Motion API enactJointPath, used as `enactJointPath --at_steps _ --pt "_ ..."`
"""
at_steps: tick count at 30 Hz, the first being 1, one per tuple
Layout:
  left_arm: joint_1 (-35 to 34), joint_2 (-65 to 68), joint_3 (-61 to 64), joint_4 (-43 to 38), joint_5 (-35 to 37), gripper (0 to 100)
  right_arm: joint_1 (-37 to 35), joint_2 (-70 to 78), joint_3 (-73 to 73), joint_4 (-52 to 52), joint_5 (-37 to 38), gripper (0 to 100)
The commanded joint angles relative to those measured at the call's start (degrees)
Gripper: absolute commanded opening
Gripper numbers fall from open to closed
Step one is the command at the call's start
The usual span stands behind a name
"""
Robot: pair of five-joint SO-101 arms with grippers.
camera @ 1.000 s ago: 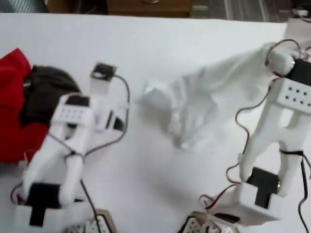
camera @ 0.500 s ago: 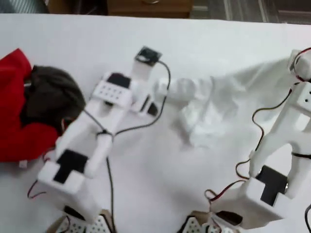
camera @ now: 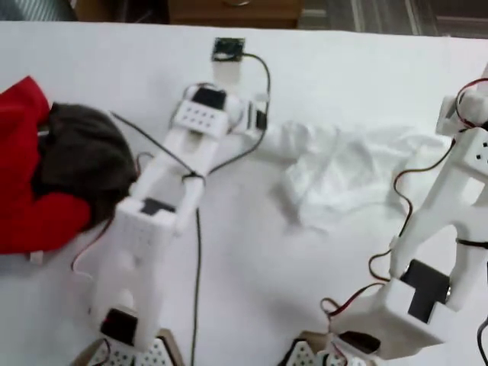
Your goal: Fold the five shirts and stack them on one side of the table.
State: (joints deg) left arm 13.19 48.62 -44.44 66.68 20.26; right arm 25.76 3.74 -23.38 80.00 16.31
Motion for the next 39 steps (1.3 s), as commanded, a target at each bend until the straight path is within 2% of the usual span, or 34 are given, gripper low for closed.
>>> enactJointPath --at_steps 1,9,18,20,24,27,34,37,39 --pt "0.9 4.5 -10.4 3.3 2.7 31 -0.7 -0.4 -0.3 2.0 0.3 21.8" --pt "2.1 15.7 -26.0 11.0 2.5 28 -0.9 -0.6 -0.3 2.1 0.3 21.8" --pt "4.0 22.6 -33.3 12.0 2.6 24 -0.9 -0.7 -0.3 2.1 0.3 21.8" --pt "4.7 23.0 -33.3 12.0 2.6 19 -0.9 -0.7 -0.3 2.1 0.3 21.8" --pt "5.0 22.9 -33.4 11.3 0.5 2 -1.0 -0.7 -0.3 2.8 0.3 21.8" --pt "4.8 22.6 -33.7 12.4 -3.4 3 -1.0 -0.5 -0.3 3.2 0.2 21.8" --pt "1.1 20.5 -45.7 22.9 -3.8 3 -2.1 -0.6 -0.3 3.2 -0.2 21.6" --pt "-1.6 20.0 -51.9 27.9 -6.9 3 -4.2 -0.8 -0.7 5.1 -0.2 21.6" --pt "-3.3 17.7 -50.9 30.5 -9.3 3 -6.1 -0.8 -0.7 6.3 -0.2 21.6"
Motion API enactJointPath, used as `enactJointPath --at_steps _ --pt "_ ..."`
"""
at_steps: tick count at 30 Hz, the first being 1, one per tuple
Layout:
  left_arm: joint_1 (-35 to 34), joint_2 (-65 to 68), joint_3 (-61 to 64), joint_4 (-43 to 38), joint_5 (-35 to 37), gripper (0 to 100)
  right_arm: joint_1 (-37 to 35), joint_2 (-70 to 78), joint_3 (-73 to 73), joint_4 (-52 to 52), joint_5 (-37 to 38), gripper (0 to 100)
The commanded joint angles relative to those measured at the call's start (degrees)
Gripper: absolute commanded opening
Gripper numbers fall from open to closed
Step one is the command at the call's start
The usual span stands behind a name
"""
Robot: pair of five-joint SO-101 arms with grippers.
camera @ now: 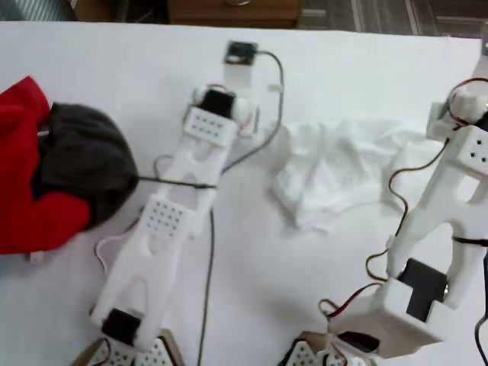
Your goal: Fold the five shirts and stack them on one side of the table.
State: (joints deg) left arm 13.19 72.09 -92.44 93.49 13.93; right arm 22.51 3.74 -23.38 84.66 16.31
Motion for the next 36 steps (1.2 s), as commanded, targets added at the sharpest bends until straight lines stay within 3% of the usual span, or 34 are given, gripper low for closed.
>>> enactJointPath --at_steps 1,3,12,15,20,25,36 --pt "-4.5 -6.9 -2.9 5.8 -3.8 3 -3.7 -0.8 -0.7 2.2 -0.2 21.6" --pt "-6.6 -9.7 -2.4 8.9 -4.2 3 -5.3 -0.8 -0.7 3.0 -0.2 21.6" --pt "-19.1 -25.4 -2.3 9.1 -4.3 3 -13.3 -9.8 -0.4 6.6 0.3 21.6" --pt "-21.1 -30.3 0.0 9.2 -8.3 3 -16.7 -13.1 -0.3 9.6 0.3 21.6" --pt "-21.4 -40.3 22.4 9.1 -12.8 3 -22.4 -15.8 4.2 11.4 0.5 21.6" --pt "-22.2 -51.3 47.7 8.3 -12.9 3 -31.9 -16.7 16.3 10.2 8.3 21.8" --pt "-33.9 -65.7 80.5 -9.0 -13.3 3 -47.3 -16.8 45.4 -14.3 9.1 21.9"
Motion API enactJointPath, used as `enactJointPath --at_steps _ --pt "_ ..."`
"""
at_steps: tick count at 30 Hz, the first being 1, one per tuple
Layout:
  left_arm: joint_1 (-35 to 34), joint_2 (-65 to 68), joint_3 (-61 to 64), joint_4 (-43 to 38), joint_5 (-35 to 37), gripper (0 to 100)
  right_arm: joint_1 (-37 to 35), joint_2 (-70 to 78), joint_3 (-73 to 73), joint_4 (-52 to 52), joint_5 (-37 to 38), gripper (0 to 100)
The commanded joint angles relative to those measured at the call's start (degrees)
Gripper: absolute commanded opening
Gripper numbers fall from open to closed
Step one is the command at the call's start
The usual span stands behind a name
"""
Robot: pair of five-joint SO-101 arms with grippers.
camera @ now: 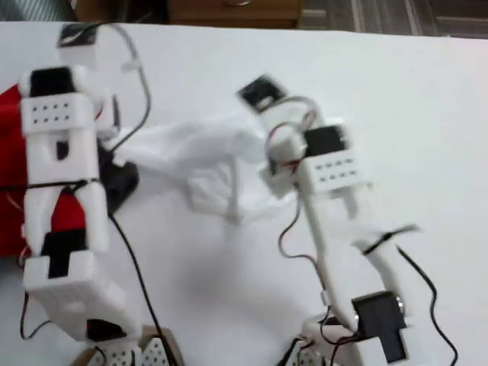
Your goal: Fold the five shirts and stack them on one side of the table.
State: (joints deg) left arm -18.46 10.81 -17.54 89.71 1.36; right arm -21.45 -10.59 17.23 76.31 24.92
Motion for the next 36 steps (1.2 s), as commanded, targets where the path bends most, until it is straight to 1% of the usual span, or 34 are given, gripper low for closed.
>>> enactJointPath --at_steps 1,3,7,13,15,17,21,23,25,26,30,31,33,36 --pt "-2.5 -4.4 7.7 -6.9 -0.6 3 -4.5 -2.5 6.9 -8.3 0.5 21.9" --pt "-2.5 -4.3 11.3 -9.8 -0.4 3 -6.8 -2.4 11.1 -13.2 -0.1 21.9" --pt "-2.1 -4.3 14.5 -13.6 -0.3 3 -8.6 1.2 15.8 -22.5 -6.1 21.9" --pt "-2.1 -4.9 13.8 -13.5 -0.3 3 -8.4 14.2 13.8 -27.4 -11.6 22.0" --pt "-2.4 -5.5 13.1 -13.4 -0.3 3 -8.0 18.7 11.3 -26.8 -12.4 22.0" --pt "-2.4 -6.6 12.9 -13.3 -0.3 3 -6.6 21.8 7.4 -23.6 -13.5 22.4" --pt "-2.1 -9.9 12.7 -12.7 -0.3 3 -2.6 26.5 -2.1 -14.5 -15.6 31.8" --pt "-2.0 -11.7 12.7 -12.6 -0.3 3 -0.2 28.5 -6.1 -11.7 -15.6 33.5" --pt "-2.0 -13.1 12.8 -12.6 -0.3 3 1.9 30.8 -9.4 -10.5 -15.6 29.9" --pt "-2.0 -13.7 12.9 -12.6 -0.3 3 2.8 32.0 -10.9 -10.2 -15.6 26.0" --pt "-2.0 -15.2 13.1 -12.6 -0.3 3 6.6 36.6 -16.9 -10.3 -15.6 1.9" --pt "-2.0 -15.4 13.2 -12.6 -0.3 3 7.9 37.4 -18.6 -10.2 -15.6 1.5" --pt "-2.0 -15.5 13.2 -12.5 -0.3 3 10.4 38.0 -21.6 -10.1 -15.6 6.0" --pt "-1.7 -15.1 13.3 -11.7 -0.3 3 14.1 37.5 -25.8 -9.7 -15.6 2.9"
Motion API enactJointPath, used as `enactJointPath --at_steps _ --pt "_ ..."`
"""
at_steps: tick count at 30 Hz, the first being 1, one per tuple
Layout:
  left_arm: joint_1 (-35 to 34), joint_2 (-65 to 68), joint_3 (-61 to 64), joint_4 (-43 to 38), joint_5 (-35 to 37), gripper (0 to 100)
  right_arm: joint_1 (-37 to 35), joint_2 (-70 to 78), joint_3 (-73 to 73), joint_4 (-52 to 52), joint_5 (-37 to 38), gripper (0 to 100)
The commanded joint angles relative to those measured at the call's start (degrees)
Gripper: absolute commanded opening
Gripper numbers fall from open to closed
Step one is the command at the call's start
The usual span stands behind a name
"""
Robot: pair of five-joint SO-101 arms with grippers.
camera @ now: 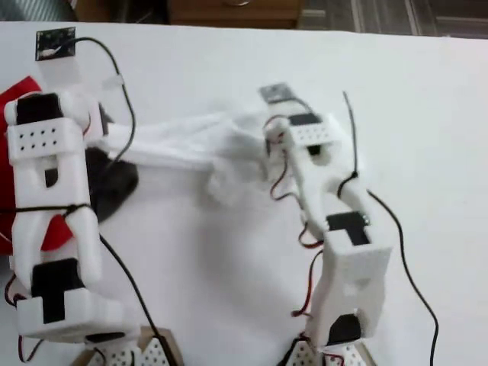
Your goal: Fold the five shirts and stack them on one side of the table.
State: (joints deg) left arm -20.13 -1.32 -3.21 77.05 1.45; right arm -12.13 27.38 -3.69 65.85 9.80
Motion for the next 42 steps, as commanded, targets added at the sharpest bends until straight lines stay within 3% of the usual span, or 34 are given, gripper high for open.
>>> enactJointPath --at_steps 1,5,12,21,34,42 --pt "0.5 -2.9 -0.9 1.6 -0.4 3 5.8 -0.8 -6.3 1.4 -0.4 2.2" --pt "3.7 -3.0 1.6 2.5 -0.4 3 8.9 -2.2 -11.8 3.7 -0.4 5.6" --pt "6.9 -3.0 9.9 -5.9 -0.4 3 8.7 -2.4 -19.0 13.6 -0.4 33.4" --pt "6.8 -3.0 16.0 -17.3 -0.7 3 7.9 -3.6 -25.1 30.5 -0.4 29.3" --pt "6.8 -3.0 16.5 -19.4 -0.5 3 -1.3 -22.2 -25.0 31.1 1.8 29.2" --pt "6.8 -3.0 16.4 -19.4 -0.4 3 -16.0 -22.5 -2.8 32.5 12.8 29.2"
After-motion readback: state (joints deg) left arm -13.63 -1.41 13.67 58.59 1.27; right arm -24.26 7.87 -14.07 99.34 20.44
